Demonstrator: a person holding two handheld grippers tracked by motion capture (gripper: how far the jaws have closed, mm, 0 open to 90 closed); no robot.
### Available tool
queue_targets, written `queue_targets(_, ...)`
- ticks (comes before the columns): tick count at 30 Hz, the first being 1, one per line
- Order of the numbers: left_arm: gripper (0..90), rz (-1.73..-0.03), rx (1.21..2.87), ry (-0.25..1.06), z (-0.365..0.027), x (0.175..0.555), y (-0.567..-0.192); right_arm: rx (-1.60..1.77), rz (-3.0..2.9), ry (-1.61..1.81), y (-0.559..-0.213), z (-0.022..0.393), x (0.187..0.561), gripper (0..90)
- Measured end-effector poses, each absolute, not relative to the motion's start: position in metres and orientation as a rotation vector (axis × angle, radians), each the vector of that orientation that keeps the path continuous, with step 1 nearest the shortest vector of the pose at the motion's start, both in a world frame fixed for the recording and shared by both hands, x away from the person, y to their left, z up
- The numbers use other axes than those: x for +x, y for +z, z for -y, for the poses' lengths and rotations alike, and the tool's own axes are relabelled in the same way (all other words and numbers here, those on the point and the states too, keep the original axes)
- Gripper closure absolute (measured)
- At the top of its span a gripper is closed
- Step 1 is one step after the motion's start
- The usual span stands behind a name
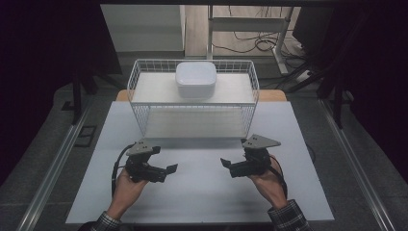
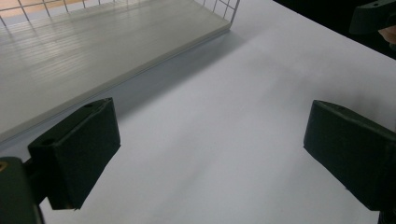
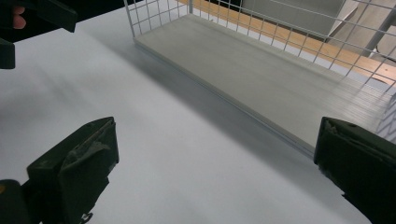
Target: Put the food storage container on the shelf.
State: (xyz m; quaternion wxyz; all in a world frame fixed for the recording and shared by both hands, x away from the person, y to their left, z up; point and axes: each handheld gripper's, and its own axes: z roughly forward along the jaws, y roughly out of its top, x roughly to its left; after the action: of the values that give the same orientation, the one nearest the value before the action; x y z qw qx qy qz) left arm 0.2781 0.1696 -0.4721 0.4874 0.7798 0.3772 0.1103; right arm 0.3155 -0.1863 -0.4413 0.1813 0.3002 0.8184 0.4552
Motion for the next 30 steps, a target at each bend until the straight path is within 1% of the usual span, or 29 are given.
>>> queue_targets(17, 3.4, -0.951, 1.883, 0.267, -0.181, 0.257, -0.484, 0.854, -2.299, 1.290, -0.440, 0.198, 0.290, 0.0)
queue_targets(30, 3.5, -0.977, 1.912, 0.297, -0.186, 0.245, -0.498, 0.900, -2.279, 1.287, -0.455, 0.207, 0.277, 0.1)
